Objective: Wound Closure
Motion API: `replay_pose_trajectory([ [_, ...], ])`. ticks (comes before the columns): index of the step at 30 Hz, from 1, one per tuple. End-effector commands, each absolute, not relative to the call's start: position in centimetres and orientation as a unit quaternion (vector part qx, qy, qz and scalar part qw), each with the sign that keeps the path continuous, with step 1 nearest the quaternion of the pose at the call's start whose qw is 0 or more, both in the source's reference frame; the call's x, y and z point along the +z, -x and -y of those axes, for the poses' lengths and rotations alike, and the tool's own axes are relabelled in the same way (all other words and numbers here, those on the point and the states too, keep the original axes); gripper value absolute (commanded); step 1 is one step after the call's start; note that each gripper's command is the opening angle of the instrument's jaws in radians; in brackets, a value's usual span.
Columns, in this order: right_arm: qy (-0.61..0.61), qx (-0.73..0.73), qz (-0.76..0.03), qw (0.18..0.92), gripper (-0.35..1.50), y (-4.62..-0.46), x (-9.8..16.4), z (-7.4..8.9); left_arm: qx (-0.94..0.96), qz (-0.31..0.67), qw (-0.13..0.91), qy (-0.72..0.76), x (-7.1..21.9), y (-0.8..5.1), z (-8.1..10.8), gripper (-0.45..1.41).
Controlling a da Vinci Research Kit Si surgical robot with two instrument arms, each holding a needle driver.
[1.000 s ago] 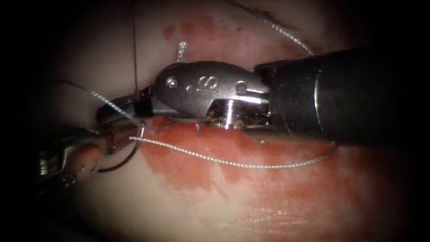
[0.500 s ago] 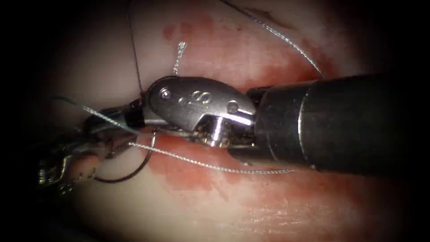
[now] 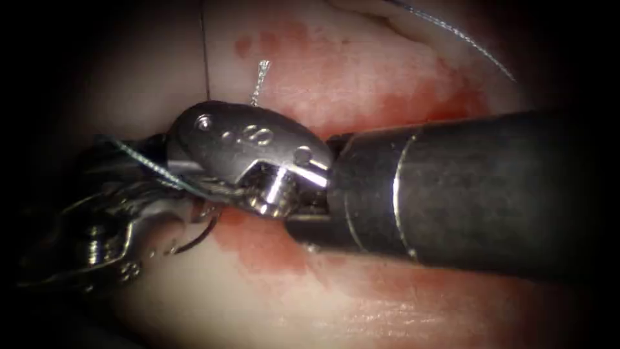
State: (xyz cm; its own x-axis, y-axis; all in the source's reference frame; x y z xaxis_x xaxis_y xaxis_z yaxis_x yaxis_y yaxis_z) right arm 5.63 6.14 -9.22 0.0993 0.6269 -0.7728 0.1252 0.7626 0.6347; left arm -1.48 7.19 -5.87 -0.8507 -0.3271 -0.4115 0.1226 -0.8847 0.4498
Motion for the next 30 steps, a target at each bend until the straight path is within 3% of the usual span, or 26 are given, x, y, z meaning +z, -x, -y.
replay_pose_trajectory([
  [1,-0.293,0.187,-0.650,0.675,-0.35,-5.75,-9.18,-6.12,-0.939,0.211,0.121,-0.244,-5.84,1.59,-7.20,-0.35],
  [5,-0.297,0.191,-0.649,0.674,-0.35,-5.80,-9.19,-6.11,-0.938,0.213,0.128,-0.242,-5.86,1.63,-7.19,-0.35],
  [7,-0.299,0.196,-0.648,0.673,0.19,-5.87,-9.18,-6.10,-0.937,0.214,0.132,-0.242,-5.88,1.62,-7.17,-0.35],
  [9,-0.299,0.199,-0.647,0.673,0.47,-5.91,-9.16,-6.08,-0.937,0.214,0.132,-0.243,-5.89,1.62,-7.16,-0.35],
  [10,-0.295,0.210,-0.649,0.669,0.81,-5.96,-9.15,-6.07,-0.937,0.214,0.135,-0.242,-5.91,1.63,-7.13,-0.35],
  [17,-0.287,0.229,-0.661,0.655,0.86,-5.95,-9.18,-6.12,-0.934,0.218,0.142,-0.245,-5.96,1.66,-7.05,-0.35],
  [30,-0.204,0.302,-0.669,0.648,0.84,-5.35,-9.35,-6.27,-0.932,0.208,0.153,-0.254,-6.16,1.72,-6.70,-0.35],
])
